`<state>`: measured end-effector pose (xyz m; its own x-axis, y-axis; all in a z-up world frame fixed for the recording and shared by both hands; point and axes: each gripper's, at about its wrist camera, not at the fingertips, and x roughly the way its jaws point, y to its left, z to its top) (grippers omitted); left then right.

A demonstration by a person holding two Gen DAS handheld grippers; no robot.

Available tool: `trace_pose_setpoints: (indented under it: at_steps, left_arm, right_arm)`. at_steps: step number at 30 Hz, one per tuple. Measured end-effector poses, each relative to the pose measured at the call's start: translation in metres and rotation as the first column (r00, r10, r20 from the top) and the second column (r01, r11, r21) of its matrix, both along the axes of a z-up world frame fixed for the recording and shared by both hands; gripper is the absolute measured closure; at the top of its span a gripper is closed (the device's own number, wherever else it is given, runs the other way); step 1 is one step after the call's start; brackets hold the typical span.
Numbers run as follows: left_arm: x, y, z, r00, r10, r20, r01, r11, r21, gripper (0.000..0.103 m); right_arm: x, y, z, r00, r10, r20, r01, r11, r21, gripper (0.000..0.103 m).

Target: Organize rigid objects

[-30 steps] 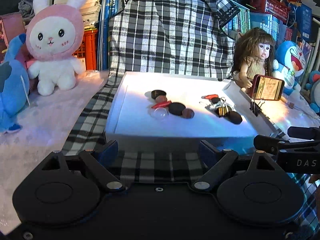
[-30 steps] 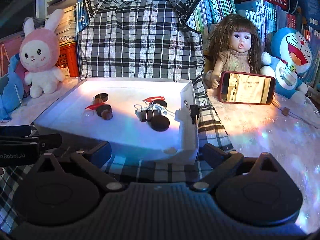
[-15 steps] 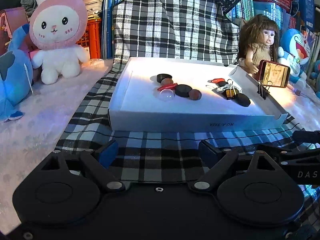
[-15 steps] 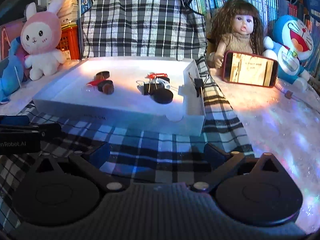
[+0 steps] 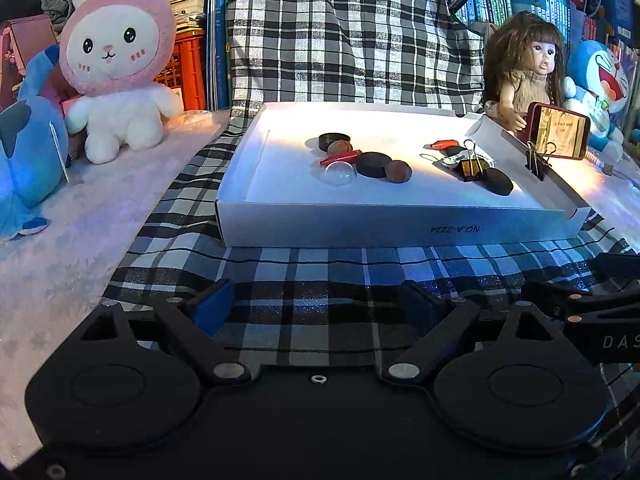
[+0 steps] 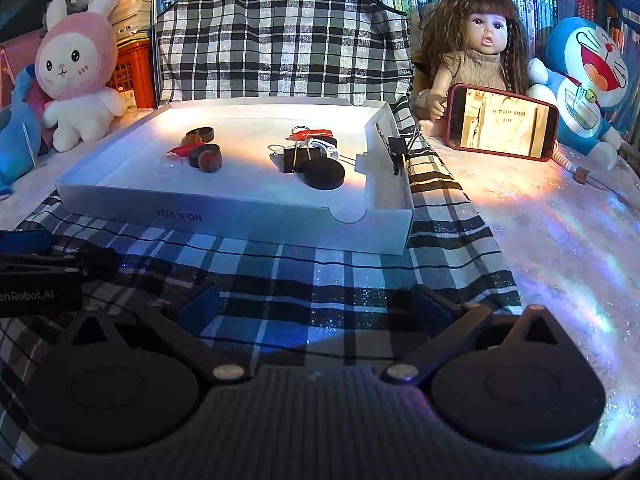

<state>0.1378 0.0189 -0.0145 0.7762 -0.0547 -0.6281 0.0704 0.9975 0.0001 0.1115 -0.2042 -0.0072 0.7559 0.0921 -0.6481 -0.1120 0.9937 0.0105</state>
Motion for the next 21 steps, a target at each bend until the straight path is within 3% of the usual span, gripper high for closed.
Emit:
trace_pose_setpoints:
  at_steps: [13, 21]
  left_arm:
    - [0.0028, 0.0024, -0.0033, 0.999, 0.033, -0.018, -0.033, 0.999, 0.006, 0.001]
    - [0.0032, 0.0027, -0.0037, 0.999, 0.034, -0.019, -0.034, 0.999, 0.007, 0.0]
  right_arm:
    - [-0.0003, 0.0, -0.0005, 1.0, 0.0, 0.0, 0.0, 1.0, 0.002, 0.0]
    - [-0.0005, -0.0001, -0.0006, 1.0, 0.0, 0.0, 0.0, 1.0, 0.002, 0.0]
